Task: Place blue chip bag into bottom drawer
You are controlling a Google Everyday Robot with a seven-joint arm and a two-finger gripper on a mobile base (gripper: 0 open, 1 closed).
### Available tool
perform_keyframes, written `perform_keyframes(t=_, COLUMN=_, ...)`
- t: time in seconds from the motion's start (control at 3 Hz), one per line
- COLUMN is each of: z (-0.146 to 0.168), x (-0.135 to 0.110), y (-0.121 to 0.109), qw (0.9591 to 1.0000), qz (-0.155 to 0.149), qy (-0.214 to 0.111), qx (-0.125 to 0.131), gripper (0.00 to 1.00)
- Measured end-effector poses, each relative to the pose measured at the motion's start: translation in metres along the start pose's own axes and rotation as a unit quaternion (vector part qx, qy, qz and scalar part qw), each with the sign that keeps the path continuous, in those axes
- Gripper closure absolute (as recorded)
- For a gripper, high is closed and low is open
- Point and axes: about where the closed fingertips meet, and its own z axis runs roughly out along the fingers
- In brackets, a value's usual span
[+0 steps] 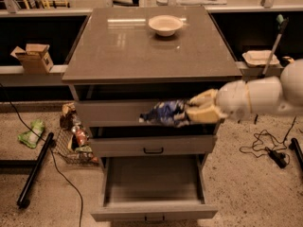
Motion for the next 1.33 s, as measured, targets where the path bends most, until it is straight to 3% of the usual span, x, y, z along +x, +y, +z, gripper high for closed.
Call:
perform_keyframes(t=0.33, z=0.046, x=0.067, y=0.035, qw=0.9979, qz=0.055, qy=-0.002, qx=-0.035, gripper=1.00)
perform_keyframes(t=1.0, z=0.051, x=0.074, y=0.037, qw=0.9978, qz=0.059, qy=0.003, qx=-0.029, gripper=1.00)
perform_keyframes(t=1.33, z=0.086, x=0.145, y=0.047, qw=0.9944, qz=0.100, qy=0.005, qx=-0.033, gripper=1.00)
